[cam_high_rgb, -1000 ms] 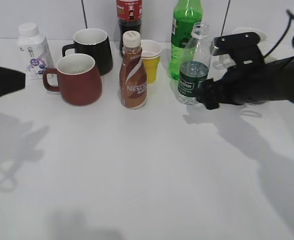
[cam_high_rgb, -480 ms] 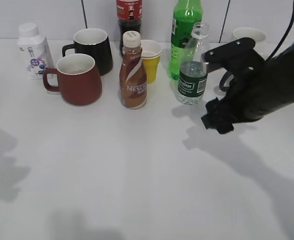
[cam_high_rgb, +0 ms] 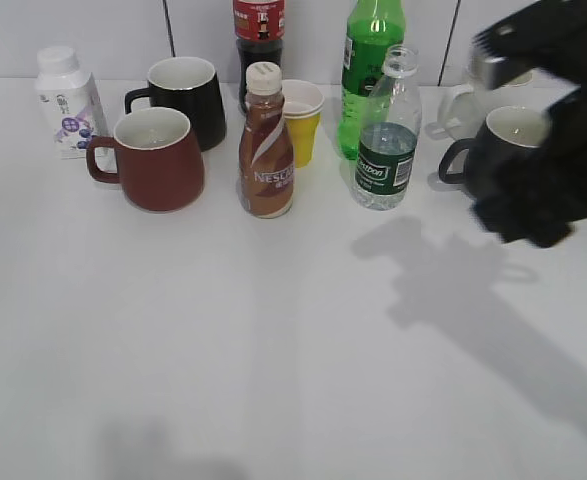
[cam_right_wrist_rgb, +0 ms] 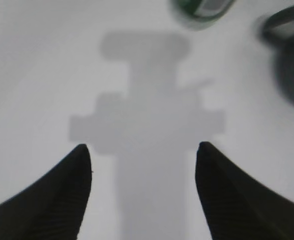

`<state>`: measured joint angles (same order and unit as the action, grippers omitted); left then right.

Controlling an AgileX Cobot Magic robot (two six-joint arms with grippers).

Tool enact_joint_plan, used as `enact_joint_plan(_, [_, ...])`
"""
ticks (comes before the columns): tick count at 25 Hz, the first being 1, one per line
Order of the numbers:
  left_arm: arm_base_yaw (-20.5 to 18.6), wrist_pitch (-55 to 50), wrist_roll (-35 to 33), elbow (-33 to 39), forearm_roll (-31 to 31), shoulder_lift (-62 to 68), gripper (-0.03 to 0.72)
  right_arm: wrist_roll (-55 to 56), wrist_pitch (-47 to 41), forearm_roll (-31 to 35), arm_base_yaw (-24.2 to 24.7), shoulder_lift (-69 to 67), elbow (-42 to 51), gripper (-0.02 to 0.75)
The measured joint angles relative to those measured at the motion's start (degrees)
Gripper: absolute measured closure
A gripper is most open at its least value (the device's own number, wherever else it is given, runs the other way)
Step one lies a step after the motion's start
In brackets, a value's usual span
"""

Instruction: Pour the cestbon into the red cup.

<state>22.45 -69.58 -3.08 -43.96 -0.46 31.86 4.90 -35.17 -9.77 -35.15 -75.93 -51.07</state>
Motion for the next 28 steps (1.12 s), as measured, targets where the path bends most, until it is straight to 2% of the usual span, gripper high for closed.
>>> enact_joint_plan(2, [0.0,-0.1,3.7,0.0,2.4,-3.7,0.356,3.7,-4.1,-5.1,0.0,3.8,-0.1,0.247])
enact_joint_plan(4, [0.0,-0.2,5.6,0.3,3.5,-6.9,0.356,5.5,-11.1,-6.9,0.0,7.0,-0.1,0.249])
enact_joint_plan(6, [0.0,-0.4,6.4,0.4,3.7,-9.9,0.356,6.0,-17.3,-5.5,0.0,10.2,-0.1,0.251])
enact_joint_plan(9, [0.0,-0.4,6.8,1.4,3.8,-13.5,0.356,4.6,-23.3,1.0,0.0,16.8,0.8,0.255])
enact_joint_plan(11, [0.0,-0.4,6.9,3.0,3.8,-15.6,0.356,3.5,-25.2,5.7,0.0,22.7,2.4,0.256])
enact_joint_plan(15, [0.0,-0.4,7.0,8.7,3.8,-19.2,0.358,2.8,-28.3,9.8,0.0,35.8,7.1,0.256])
enact_joint_plan(23, [0.0,-0.7,6.9,10.6,3.8,-20.7,0.389,1.4,-32.1,8.9,0.0,62.1,15.2,0.256])
enact_joint_plan(28, [0.0,4.2,6.9,11.6,3.6,-20.7,0.399,-3.5,-32.1,8.6,0.0,74.5,19.4,0.256])
